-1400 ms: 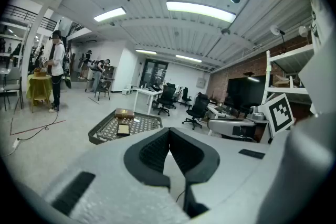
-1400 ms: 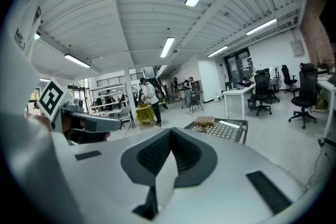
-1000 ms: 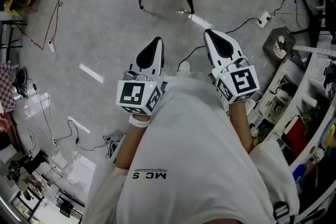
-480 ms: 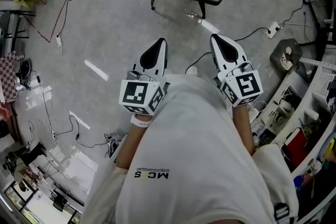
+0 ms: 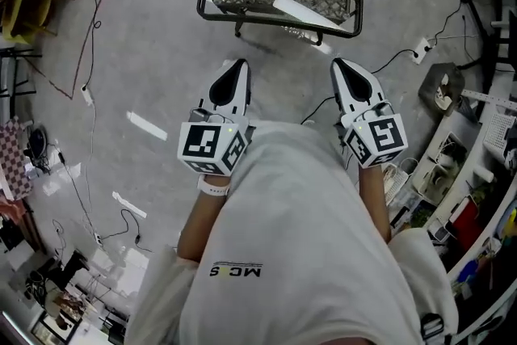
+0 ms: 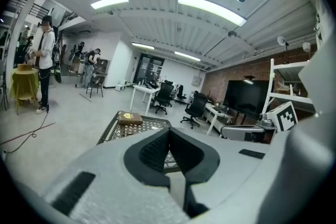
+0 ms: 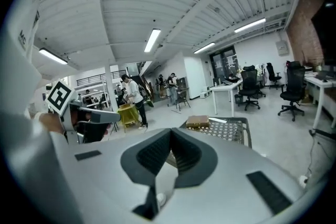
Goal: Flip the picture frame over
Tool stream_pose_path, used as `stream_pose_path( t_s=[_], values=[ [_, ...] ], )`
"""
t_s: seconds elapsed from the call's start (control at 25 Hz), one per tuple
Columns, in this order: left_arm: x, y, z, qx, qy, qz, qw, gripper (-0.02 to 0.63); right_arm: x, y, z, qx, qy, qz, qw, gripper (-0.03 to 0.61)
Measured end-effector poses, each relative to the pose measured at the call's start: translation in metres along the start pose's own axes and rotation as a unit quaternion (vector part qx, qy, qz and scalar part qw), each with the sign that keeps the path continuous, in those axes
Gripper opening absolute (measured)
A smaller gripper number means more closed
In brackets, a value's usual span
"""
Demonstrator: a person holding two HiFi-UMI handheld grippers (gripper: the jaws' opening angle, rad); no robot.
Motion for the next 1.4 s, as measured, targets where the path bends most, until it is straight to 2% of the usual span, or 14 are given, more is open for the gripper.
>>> stream_pose_path(
  t_s=[0.16, 0.4, 0.56, 0.84, 1.08, 1.28, 1.4],
  values=[
    [0.028, 0.063, 0.042, 0.004, 0.004, -0.036, 0.9994, 0.025, 0.063, 0.01, 0.023, 0.019, 0.008, -0.035, 0.999, 0.017],
    [0.053, 0.177, 0.093, 0.001, 0.023, -0.062, 0.9978, 0.025, 0.156, 0.041, 0.067, 0.027, 0.012, -0.084, 0.996, 0.017],
    [0.071, 0.218, 0.108, 0.009, 0.033, -0.083, 0.996, 0.025, 0.191, 0.055, 0.088, 0.029, -0.005, -0.11, 0.994, 0.017],
    [0.096, 0.218, 0.115, -0.003, 0.04, -0.108, 0.9933, 0.025, 0.211, 0.054, 0.094, 0.037, 0.004, -0.119, 0.992, 0.017],
    [0.125, 0.217, 0.13, 0.004, 0.038, -0.113, 0.9929, 0.025, 0.241, 0.044, 0.099, 0.032, 0.009, -0.091, 0.995, 0.017],
    [0.144, 0.221, 0.138, 0.015, 0.041, -0.111, 0.9929, 0.025, 0.266, 0.035, 0.1, -0.009, 0.021, -0.075, 0.997, 0.017],
    [0.153, 0.216, 0.138, 0.021, 0.049, -0.114, 0.9921, 0.025, 0.27, 0.024, 0.098, 0.008, 0.024, -0.072, 0.997, 0.017]
  ],
)
Point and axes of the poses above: the fingertips, and each gripper's own axes: x forward along the fingers, y to its left, z out of its top, the point moved 8 cm from there along -x, backward along the fingers, and after that the axes turned 6 degrees about z, right-handed, at the moved point
